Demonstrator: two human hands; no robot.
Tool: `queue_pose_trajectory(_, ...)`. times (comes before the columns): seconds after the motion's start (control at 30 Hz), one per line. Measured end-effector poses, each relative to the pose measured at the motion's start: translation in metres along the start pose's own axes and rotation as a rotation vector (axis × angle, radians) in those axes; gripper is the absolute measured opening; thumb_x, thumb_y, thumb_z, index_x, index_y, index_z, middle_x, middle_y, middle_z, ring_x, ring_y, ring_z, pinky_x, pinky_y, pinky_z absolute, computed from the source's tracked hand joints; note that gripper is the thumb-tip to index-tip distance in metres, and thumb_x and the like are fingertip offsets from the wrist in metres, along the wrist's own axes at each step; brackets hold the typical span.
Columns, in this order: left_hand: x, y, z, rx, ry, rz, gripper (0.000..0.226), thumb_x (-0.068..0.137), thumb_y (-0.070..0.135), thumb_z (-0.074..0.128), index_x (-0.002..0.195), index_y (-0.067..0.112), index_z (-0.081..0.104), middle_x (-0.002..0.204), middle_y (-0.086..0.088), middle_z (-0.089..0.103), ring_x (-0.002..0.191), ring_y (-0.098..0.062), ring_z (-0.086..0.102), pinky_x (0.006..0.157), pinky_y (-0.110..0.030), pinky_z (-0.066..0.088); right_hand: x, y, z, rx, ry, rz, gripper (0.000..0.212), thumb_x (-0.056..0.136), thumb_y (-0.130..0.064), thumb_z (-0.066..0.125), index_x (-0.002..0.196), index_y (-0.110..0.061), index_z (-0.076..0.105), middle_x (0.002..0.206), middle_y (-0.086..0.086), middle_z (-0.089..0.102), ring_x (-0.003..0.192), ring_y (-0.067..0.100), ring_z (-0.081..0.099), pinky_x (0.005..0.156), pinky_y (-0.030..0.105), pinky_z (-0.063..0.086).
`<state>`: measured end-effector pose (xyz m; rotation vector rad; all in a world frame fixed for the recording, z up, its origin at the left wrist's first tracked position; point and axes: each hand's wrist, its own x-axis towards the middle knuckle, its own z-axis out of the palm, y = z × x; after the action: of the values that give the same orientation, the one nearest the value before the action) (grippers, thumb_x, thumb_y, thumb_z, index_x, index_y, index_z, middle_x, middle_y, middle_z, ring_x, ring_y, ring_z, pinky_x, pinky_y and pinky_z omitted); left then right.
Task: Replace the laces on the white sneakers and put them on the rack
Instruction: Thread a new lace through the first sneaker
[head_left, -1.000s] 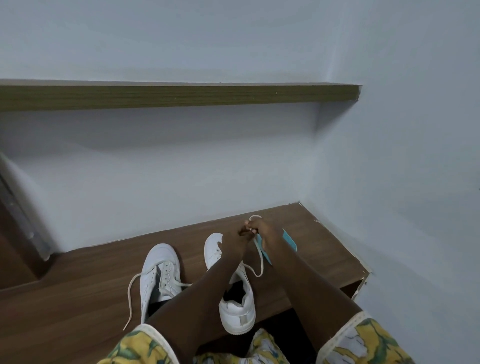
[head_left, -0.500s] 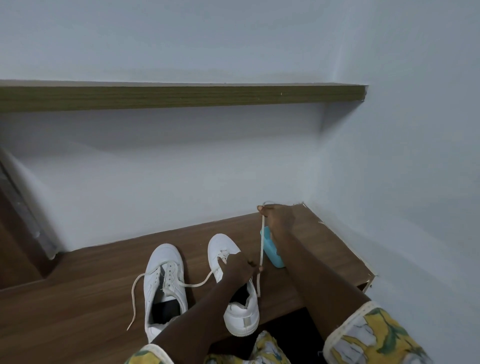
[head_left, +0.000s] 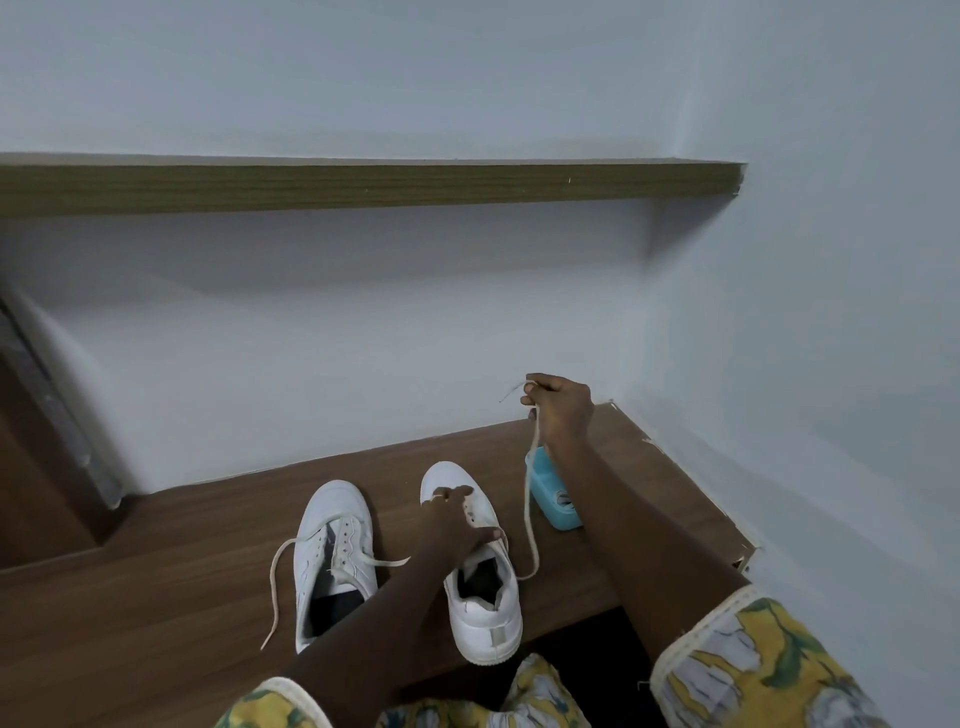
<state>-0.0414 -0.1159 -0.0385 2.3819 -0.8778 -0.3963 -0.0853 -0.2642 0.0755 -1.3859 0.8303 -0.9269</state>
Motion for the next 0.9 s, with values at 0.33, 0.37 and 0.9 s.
queue_pose_trajectory(0.33,-0.023,-0.029,0.010,-0.100,0.174,-0.071,0.032,0.090,0.035,0.056,0.106,0.008,0.064,0.096,-0.012,0.066,0.090,-0.025,0.061,0.083,-0.037,0.049,-0.037,0.056,0.005,-0.472,-0.251,0.001,0.017,0.087,-0.020,0.064,0.090,-0.006,0.072,0.060,-0.002,0.058,0.059,0.013,0.052,0.057,0.025,0.041)
queue_pose_trajectory(0.37,-0.022,-0.028,0.012,-0.124,0.193,-0.090,0.030,0.091,0.033,0.054,0.095,0.005,0.065,0.086,-0.013,0.066,0.082,-0.025,0.062,0.079,-0.039,0.051,-0.040,0.062,0.004,-0.464,-0.266,0.033,0.015,0.088,-0.015,0.062,0.089,-0.003,0.070,0.059,0.000,0.058,0.055,0.013,0.052,0.055,0.027,0.044)
queue_pose_trajectory(0.9,-0.009,-0.038,0.005,-0.575,0.199,-0.364,0.029,0.093,0.005,0.047,0.065,0.003,0.056,0.057,-0.004,0.045,0.054,-0.013,0.037,0.050,-0.027,0.026,-0.073,0.105,0.022,-0.847,-0.567,-0.162,0.025,0.093,-0.014,0.054,0.107,-0.002,0.071,0.110,0.013,0.069,0.099,0.024,0.063,0.089,0.026,0.046)
